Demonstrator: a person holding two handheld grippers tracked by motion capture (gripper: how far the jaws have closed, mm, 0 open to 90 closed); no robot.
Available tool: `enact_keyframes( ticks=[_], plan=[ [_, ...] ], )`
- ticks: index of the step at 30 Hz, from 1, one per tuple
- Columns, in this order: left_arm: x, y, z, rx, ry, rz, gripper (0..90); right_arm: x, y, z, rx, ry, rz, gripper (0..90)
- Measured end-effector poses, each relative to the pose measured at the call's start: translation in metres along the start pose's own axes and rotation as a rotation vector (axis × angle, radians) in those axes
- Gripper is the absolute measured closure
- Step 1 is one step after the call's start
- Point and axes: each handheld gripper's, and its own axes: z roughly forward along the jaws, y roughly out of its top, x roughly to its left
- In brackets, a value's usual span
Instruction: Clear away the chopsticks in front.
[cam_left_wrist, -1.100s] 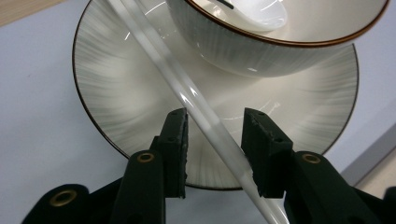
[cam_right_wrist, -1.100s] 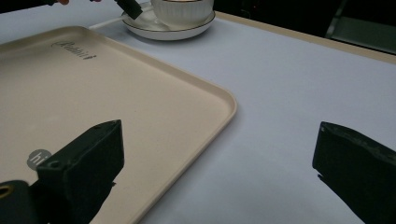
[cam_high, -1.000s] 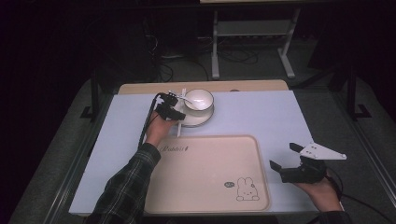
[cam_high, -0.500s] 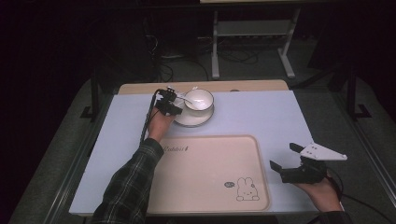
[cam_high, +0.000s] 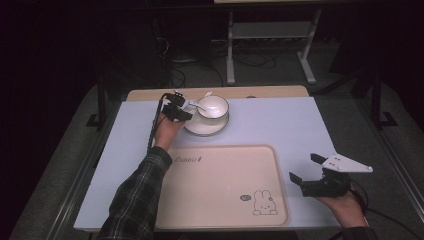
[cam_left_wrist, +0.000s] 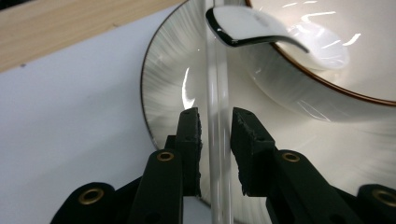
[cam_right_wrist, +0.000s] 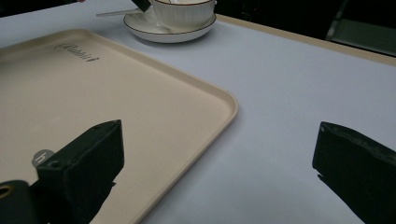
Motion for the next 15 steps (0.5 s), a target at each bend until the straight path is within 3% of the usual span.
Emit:
enact_keyframes(
  ticks=[3, 6, 8, 15],
  plan=[
    [0.006, -0.011, -0.019, -0.028, -0.041, -0.012, 72.4, 0.001, 0.0, 0.0, -0.001, -0.001, -0.003, 1.3],
    [0.009, -0.019, -0.024, -0.03, -0.067, -0.017, 74.5, 0.001, 0.0, 0.0, 0.002, -0.001, -0.008, 1.4],
    [0.011, -0.026, -0.026, -0.039, -0.088, -0.023, 76.0, 0.002, 0.001, 0.001, 0.005, -0.002, -0.009, 1.4],
    [0.015, -0.035, -0.023, -0.042, -0.104, -0.042, 77.9, 0.003, 0.001, 0.002, 0.011, -0.003, -0.013, 1.4]
  ],
)
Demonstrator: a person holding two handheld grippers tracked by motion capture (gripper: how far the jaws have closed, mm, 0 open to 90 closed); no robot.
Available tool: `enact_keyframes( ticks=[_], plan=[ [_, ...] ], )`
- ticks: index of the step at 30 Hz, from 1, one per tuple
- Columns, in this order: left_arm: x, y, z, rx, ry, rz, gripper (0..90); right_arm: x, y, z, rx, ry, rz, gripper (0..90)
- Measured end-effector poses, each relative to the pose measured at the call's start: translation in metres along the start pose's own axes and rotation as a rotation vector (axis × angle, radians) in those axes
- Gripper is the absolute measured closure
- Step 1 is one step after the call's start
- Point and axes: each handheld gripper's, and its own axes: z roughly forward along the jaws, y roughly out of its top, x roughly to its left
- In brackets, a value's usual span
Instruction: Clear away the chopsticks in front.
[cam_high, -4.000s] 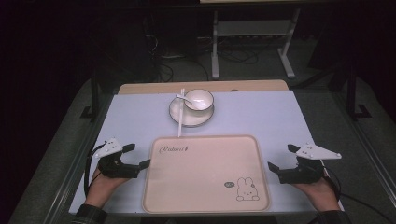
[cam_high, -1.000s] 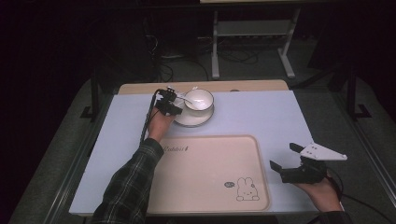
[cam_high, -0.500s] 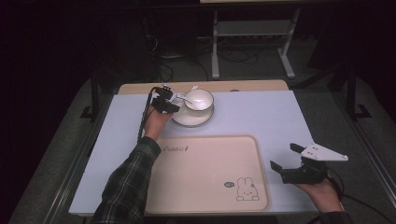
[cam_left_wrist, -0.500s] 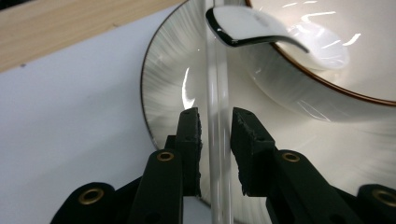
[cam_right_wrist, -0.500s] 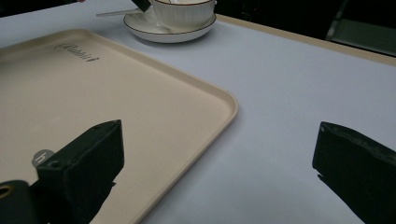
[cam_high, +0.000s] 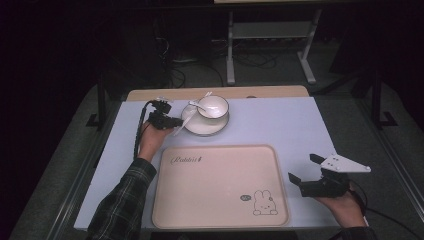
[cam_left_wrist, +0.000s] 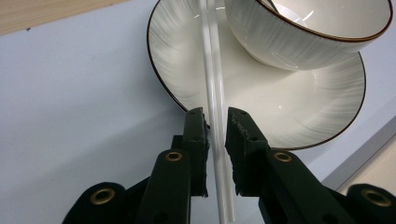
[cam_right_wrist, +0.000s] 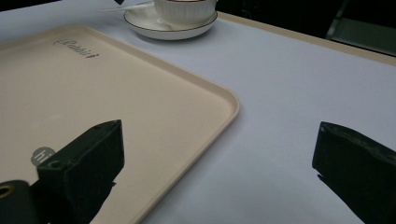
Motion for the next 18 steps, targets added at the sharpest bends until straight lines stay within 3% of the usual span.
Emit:
enact_keyframes(
  ticks=[6, 18],
  plan=[
    [0.001, -0.002, 0.002, -0.003, 0.0, -0.007, 78.7, -0.001, -0.001, 0.0, 0.001, 0.003, 0.0, 1.4],
    [0.003, -0.009, 0.012, 0.046, 0.005, 0.005, 81.6, -0.001, -0.001, -0.001, 0.004, 0.004, 0.005, 1.4]
  ],
)
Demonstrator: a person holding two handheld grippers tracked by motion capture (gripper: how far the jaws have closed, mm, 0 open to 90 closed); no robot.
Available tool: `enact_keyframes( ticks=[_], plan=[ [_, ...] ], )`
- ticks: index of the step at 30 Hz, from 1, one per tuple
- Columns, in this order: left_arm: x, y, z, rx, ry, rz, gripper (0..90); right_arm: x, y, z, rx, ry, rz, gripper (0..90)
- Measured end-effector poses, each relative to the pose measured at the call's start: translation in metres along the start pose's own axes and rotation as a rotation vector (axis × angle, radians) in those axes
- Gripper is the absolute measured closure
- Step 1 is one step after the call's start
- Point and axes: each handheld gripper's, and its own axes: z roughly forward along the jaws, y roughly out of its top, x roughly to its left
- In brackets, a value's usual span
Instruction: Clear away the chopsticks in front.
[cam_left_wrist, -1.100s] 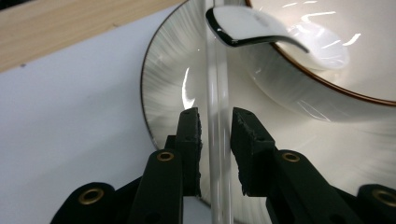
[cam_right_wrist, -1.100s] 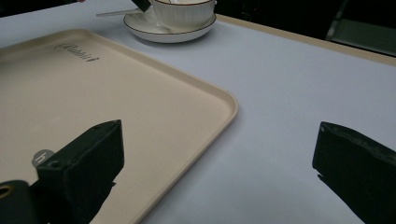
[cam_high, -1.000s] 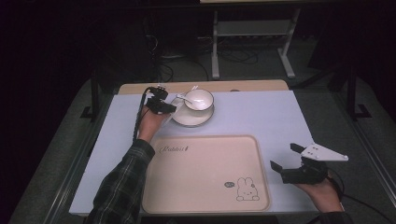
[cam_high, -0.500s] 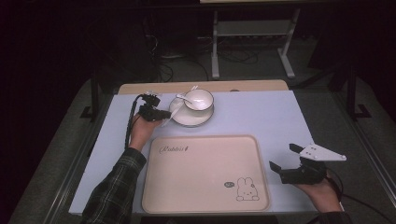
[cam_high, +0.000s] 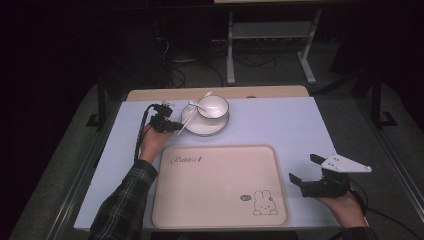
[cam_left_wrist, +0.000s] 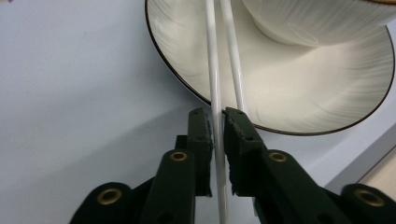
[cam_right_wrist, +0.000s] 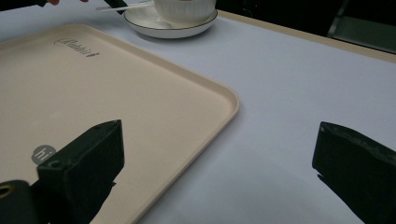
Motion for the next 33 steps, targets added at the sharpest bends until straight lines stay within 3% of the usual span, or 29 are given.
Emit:
enact_keyframes(
  ticks=[16, 20, 25, 33],
  plan=[
    [0.001, 0.0, -0.004, -0.013, 0.01, -0.015, 86.4, -0.001, -0.001, -0.002, -0.005, -0.002, 0.006, 1.5],
    [0.006, -0.002, -0.014, -0.032, -0.017, -0.047, 86.5, -0.002, -0.001, -0.002, -0.004, -0.004, 0.007, 1.5],
    [0.011, -0.006, -0.024, -0.032, -0.006, -0.044, 86.5, -0.002, -0.001, -0.002, -0.004, -0.005, 0.005, 1.4],
    [0.023, -0.03, -0.048, -0.057, -0.002, -0.062, 86.5, -0.002, -0.001, -0.002, -0.003, -0.008, 0.002, 1.4]
  ],
)
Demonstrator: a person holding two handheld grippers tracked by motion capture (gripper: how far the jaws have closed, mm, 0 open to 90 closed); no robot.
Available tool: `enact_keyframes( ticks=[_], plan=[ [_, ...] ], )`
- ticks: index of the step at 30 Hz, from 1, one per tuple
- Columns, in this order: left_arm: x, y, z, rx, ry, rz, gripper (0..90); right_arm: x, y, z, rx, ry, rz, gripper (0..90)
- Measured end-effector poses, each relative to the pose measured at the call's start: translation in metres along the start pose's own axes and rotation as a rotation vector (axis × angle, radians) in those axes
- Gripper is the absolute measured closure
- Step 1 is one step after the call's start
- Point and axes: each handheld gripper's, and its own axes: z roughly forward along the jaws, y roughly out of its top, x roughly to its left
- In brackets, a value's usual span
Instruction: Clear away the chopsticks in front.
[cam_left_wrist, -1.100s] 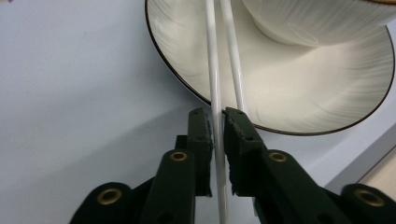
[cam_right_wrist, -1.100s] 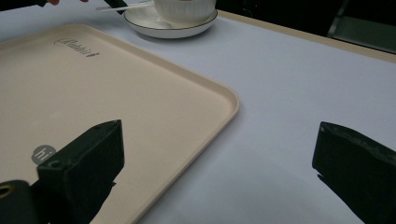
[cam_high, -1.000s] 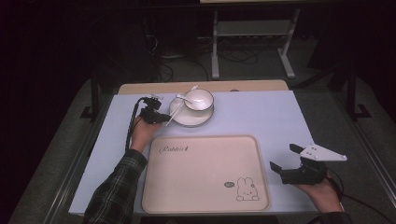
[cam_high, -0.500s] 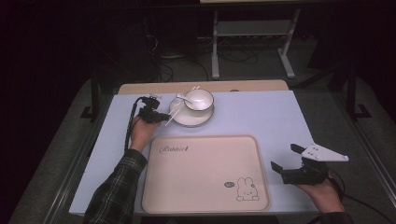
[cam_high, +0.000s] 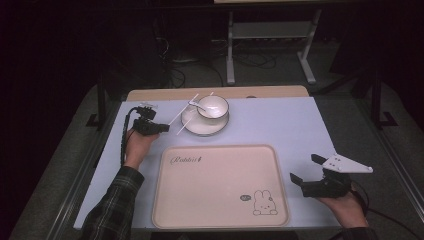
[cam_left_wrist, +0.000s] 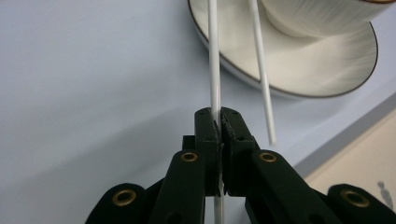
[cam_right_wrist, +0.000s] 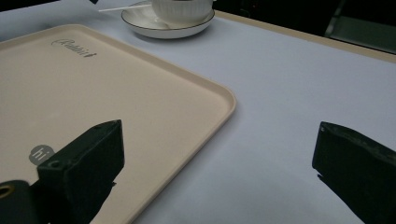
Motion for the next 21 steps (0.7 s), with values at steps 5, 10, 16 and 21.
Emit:
enact_keyframes(
  ticks=[5, 10, 16, 21],
  plan=[
    [0.005, -0.017, -0.015, -0.012, -0.001, -0.004, 86.5, 0.0, 0.0, 0.0, 0.003, -0.001, -0.001, 1.5],
    [0.007, -0.032, -0.032, -0.018, -0.014, -0.013, 86.5, 0.0, 0.0, 0.001, 0.005, -0.001, -0.004, 1.4],
    [0.0, -0.053, -0.058, -0.024, -0.02, -0.007, 86.5, 0.0, 0.0, 0.001, 0.005, -0.001, -0.004, 1.5],
    [-0.01, -0.068, -0.075, -0.025, -0.02, 0.016, 86.4, 0.002, 0.001, 0.002, 0.009, -0.001, -0.008, 1.4]
  ],
)
